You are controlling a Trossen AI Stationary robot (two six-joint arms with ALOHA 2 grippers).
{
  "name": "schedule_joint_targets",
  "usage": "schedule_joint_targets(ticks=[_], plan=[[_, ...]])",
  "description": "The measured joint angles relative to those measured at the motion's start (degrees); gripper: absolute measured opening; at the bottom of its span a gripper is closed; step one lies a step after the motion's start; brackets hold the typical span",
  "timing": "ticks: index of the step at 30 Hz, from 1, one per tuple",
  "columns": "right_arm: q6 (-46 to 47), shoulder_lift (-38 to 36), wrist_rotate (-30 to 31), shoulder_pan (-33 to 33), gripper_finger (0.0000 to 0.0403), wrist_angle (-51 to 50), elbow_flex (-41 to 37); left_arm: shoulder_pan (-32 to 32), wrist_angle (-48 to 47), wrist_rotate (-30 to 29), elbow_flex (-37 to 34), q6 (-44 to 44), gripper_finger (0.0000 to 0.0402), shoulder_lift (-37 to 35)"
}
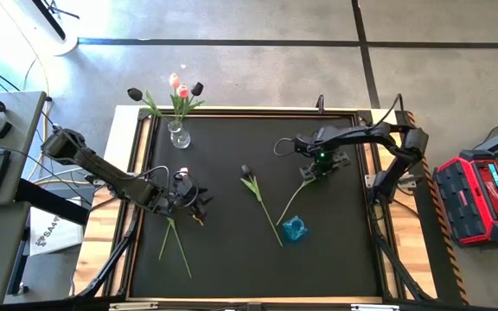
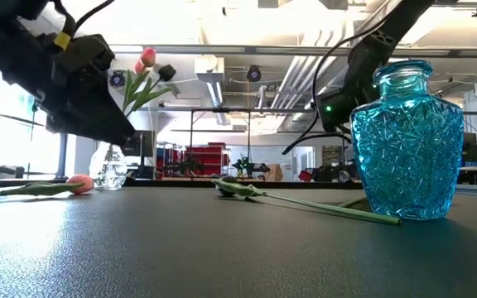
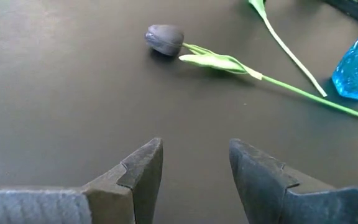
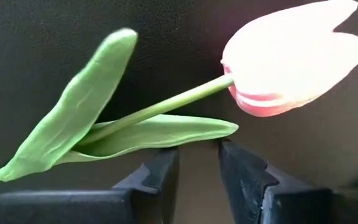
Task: Sort flowers into vase by color
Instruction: Put the right pink flower into the blue vase
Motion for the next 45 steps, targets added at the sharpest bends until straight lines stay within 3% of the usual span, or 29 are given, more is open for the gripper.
schedule_joint_targets(ticks=[14, 21, 28, 41, 45], plan=[[6.12, -8.17, 5.80, -2.80, 0.0108, 6.51, 2.14, 0.02, 0.36, -0.26, 0.00, 0.12, 0.0175, 0.00], [6.71, -8.11, 4.90, -2.96, 0.0108, 9.19, 2.65, 0.02, 0.25, -0.26, 0.00, 0.40, 0.0175, 0.00], [2.20, -7.96, 2.85, -2.99, 0.0108, 23.47, 2.89, 0.01, 0.23, -0.32, 0.00, 0.46, 0.0175, 0.00], [-2.32, -1.14, 7.80, -2.53, 0.0106, 30.52, 2.89, 0.00, 0.62, -1.58, 0.00, 0.50, 0.0175, 0.00], [-3.63, -0.56, 7.88, -2.49, 0.0080, 30.65, 2.89, 0.00, 1.13, -2.93, 0.00, 0.50, 0.0175, 0.00]])
